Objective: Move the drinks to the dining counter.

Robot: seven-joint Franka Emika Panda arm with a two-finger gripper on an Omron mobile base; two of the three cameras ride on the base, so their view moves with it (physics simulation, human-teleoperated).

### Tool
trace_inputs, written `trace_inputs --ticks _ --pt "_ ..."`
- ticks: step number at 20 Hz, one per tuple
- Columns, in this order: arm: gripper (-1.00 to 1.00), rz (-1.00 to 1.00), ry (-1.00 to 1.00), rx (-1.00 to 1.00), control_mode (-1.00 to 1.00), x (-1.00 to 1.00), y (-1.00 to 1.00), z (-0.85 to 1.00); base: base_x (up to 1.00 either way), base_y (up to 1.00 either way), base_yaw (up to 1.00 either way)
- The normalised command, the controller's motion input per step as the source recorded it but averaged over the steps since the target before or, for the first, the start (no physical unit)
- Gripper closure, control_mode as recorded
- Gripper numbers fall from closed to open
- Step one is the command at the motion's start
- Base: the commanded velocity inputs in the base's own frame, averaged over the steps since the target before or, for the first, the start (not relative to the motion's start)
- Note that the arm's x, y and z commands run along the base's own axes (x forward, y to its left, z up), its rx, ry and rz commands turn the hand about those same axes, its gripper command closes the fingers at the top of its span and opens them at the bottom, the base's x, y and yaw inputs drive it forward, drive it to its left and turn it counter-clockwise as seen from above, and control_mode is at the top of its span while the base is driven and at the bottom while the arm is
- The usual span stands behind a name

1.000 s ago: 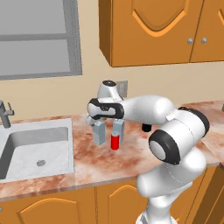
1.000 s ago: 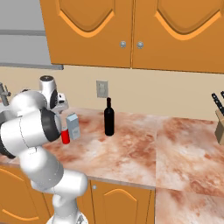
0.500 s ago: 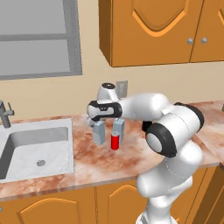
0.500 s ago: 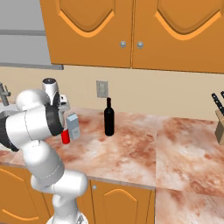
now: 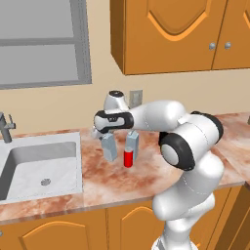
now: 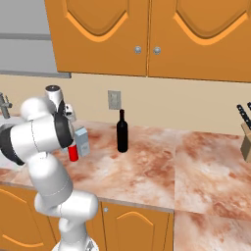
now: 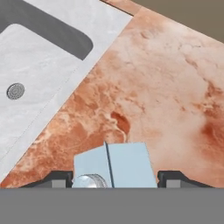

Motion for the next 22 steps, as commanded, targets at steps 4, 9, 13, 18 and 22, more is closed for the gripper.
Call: trace_inputs --ticks 4,9,13,18,22 --pt "1.00 0.01 0.00 0.01 -1.00 -0.52 0.00 -0.41 0.00 0.00 0.00" --pt "1.00 0.00 -0.12 0.02 -1.00 -0.45 0.00 -0.04 0.00 0.00 0.00" --pt "1.00 0.00 -0.25 0.01 -1.00 -0.39 0.00 0.19 0.00 0.00 0.00" --pt "1.00 0.00 -0.12 0.00 -1.00 -0.39 0.00 0.32 0.00 0.00 0.00" --pt "1.00 0.00 -0.02 0.05 -1.00 -0.26 0.02 0.56 0.00 0.00 0.00"
